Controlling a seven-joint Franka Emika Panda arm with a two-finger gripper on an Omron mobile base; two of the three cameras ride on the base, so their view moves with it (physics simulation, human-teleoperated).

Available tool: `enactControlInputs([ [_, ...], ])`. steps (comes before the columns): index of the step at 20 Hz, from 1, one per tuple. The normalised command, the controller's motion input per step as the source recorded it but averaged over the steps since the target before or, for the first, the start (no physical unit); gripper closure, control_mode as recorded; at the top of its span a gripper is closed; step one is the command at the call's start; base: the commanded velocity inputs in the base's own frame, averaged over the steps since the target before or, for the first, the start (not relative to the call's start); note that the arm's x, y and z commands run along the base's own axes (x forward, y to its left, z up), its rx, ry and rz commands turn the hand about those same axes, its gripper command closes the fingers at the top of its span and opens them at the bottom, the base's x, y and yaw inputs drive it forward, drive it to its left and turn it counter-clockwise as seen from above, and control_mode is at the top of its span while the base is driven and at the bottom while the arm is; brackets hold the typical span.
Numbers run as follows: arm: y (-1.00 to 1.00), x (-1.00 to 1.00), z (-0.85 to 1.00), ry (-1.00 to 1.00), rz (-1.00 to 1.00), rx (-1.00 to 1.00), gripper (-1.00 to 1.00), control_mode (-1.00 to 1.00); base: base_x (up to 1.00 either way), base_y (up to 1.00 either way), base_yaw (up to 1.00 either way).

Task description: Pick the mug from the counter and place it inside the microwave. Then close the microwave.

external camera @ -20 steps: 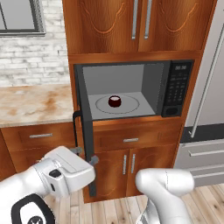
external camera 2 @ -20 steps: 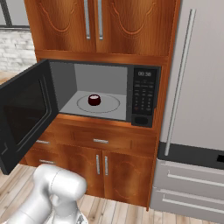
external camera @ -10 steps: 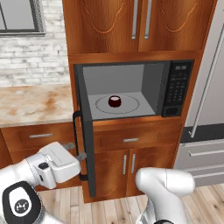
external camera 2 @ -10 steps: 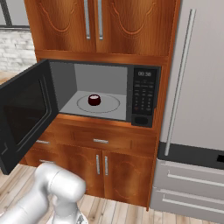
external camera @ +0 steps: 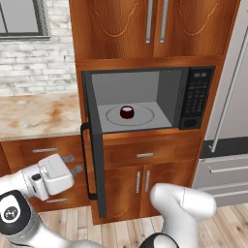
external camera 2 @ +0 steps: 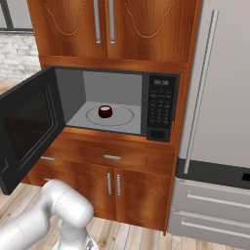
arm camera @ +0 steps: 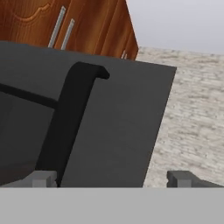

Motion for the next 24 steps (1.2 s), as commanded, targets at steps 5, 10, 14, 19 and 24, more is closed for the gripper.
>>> enactControlInputs([
  [5,0.04,0.42,-0.04,0.0,-0.06,-0.02,-1.0,-1.0,0.0,0.0,0.0],
  [10,-0.26,0.37,0.0,0.0,-0.02,0.0,-1.0,-1.0,0.0,0.0,0.0],
  [14,-0.27,0.02,0.0,0.0,0.0,0.0,-1.0,-1.0,0.0,0.0,0.0],
  [19,-0.33,-0.08,0.0,0.0,0.0,0.0,-1.0,-1.0,0.0,0.0,0.0],
  [24,-0.51,-0.14,0.01,0.0,0.0,0.0,-1.0,-1.0,0.0,0.0,0.0],
])
